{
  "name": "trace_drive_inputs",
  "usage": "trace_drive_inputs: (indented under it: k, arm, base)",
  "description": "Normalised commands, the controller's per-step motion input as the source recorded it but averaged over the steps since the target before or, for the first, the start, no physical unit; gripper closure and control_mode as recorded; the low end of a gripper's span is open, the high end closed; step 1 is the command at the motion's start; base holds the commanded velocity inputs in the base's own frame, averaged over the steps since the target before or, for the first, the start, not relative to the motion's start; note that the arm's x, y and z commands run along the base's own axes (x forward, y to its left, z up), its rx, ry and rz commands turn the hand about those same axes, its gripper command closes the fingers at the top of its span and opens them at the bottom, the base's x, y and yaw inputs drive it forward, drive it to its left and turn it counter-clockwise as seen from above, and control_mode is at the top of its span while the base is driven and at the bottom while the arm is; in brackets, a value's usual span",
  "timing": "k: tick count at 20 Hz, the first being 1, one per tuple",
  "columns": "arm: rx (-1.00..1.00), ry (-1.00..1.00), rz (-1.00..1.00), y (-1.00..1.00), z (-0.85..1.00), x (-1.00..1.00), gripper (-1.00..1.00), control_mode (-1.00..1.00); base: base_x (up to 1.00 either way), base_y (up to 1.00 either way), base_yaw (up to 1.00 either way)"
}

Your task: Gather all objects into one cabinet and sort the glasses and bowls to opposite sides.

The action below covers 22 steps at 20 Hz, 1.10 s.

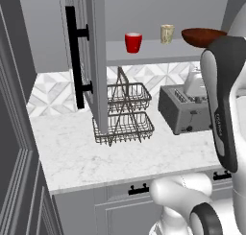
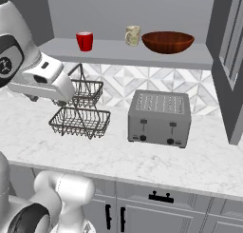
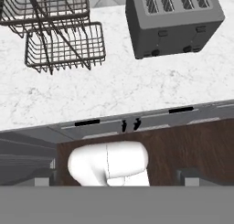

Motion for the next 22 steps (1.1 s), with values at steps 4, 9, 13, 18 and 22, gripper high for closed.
trace_drive_inputs:
  k: [4,9,13,18,22]
  arm:
    - [0.0,0.0,0.0,0.0,-0.06,-0.04,-1.0,1.0]
    - [0.0,0.0,0.0,0.0,0.0,0.0,-1.0,1.0]
    - [0.0,0.0,0.0,0.0,0.0,0.0,-1.0,1.0]
    - [0.0,0.0,0.0,0.0,0.0,0.0,-1.0,1.0]
    - [0.0,0.0,0.0,0.0,0.0,0.0,-1.0,1.0]
  base:
    - [-0.06,0.0,0.01]
    - [-0.63,-0.16,0.01]
    - [-1.0,-0.45,-0.24]
    - [-1.0,-0.24,-0.53]
    - [-0.67,-0.21,-0.73]
